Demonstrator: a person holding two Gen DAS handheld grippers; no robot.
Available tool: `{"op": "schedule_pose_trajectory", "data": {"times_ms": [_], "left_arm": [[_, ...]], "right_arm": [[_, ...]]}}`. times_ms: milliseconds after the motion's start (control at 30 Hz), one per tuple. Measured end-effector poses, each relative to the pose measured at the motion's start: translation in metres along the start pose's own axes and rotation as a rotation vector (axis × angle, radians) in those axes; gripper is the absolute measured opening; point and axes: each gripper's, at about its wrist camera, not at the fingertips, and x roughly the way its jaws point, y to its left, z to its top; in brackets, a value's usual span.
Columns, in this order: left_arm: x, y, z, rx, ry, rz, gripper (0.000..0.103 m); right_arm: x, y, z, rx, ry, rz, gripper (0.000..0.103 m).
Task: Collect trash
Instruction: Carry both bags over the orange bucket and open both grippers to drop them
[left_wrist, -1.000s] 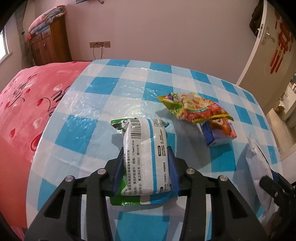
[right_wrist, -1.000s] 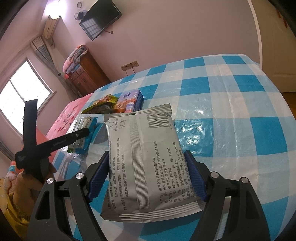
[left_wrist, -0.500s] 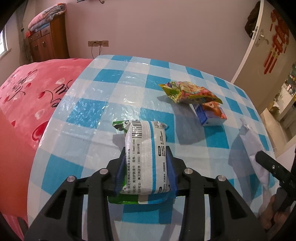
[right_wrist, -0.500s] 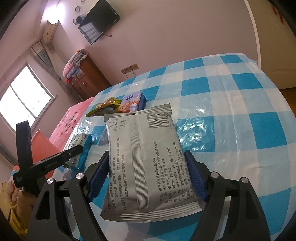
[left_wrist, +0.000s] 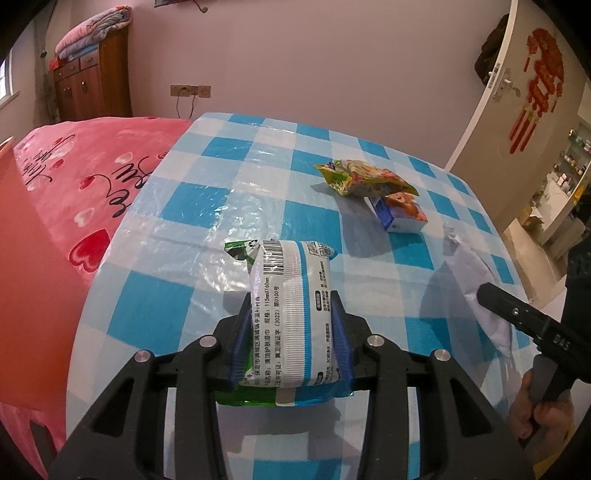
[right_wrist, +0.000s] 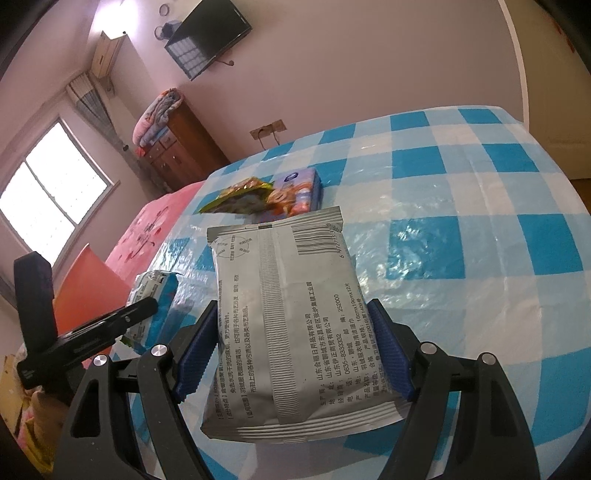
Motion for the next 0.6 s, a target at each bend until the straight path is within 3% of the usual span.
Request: {"op": "schedule_pose_trajectory", "data": {"times_ms": [600], "left_arm": [[-0.059,0.014,-0.014,0.009,-0.084,-0.072,0.04]], "right_arm": [[-0.015,0.04,-0.016,-0.02,0.023,0.017,0.078]]}}
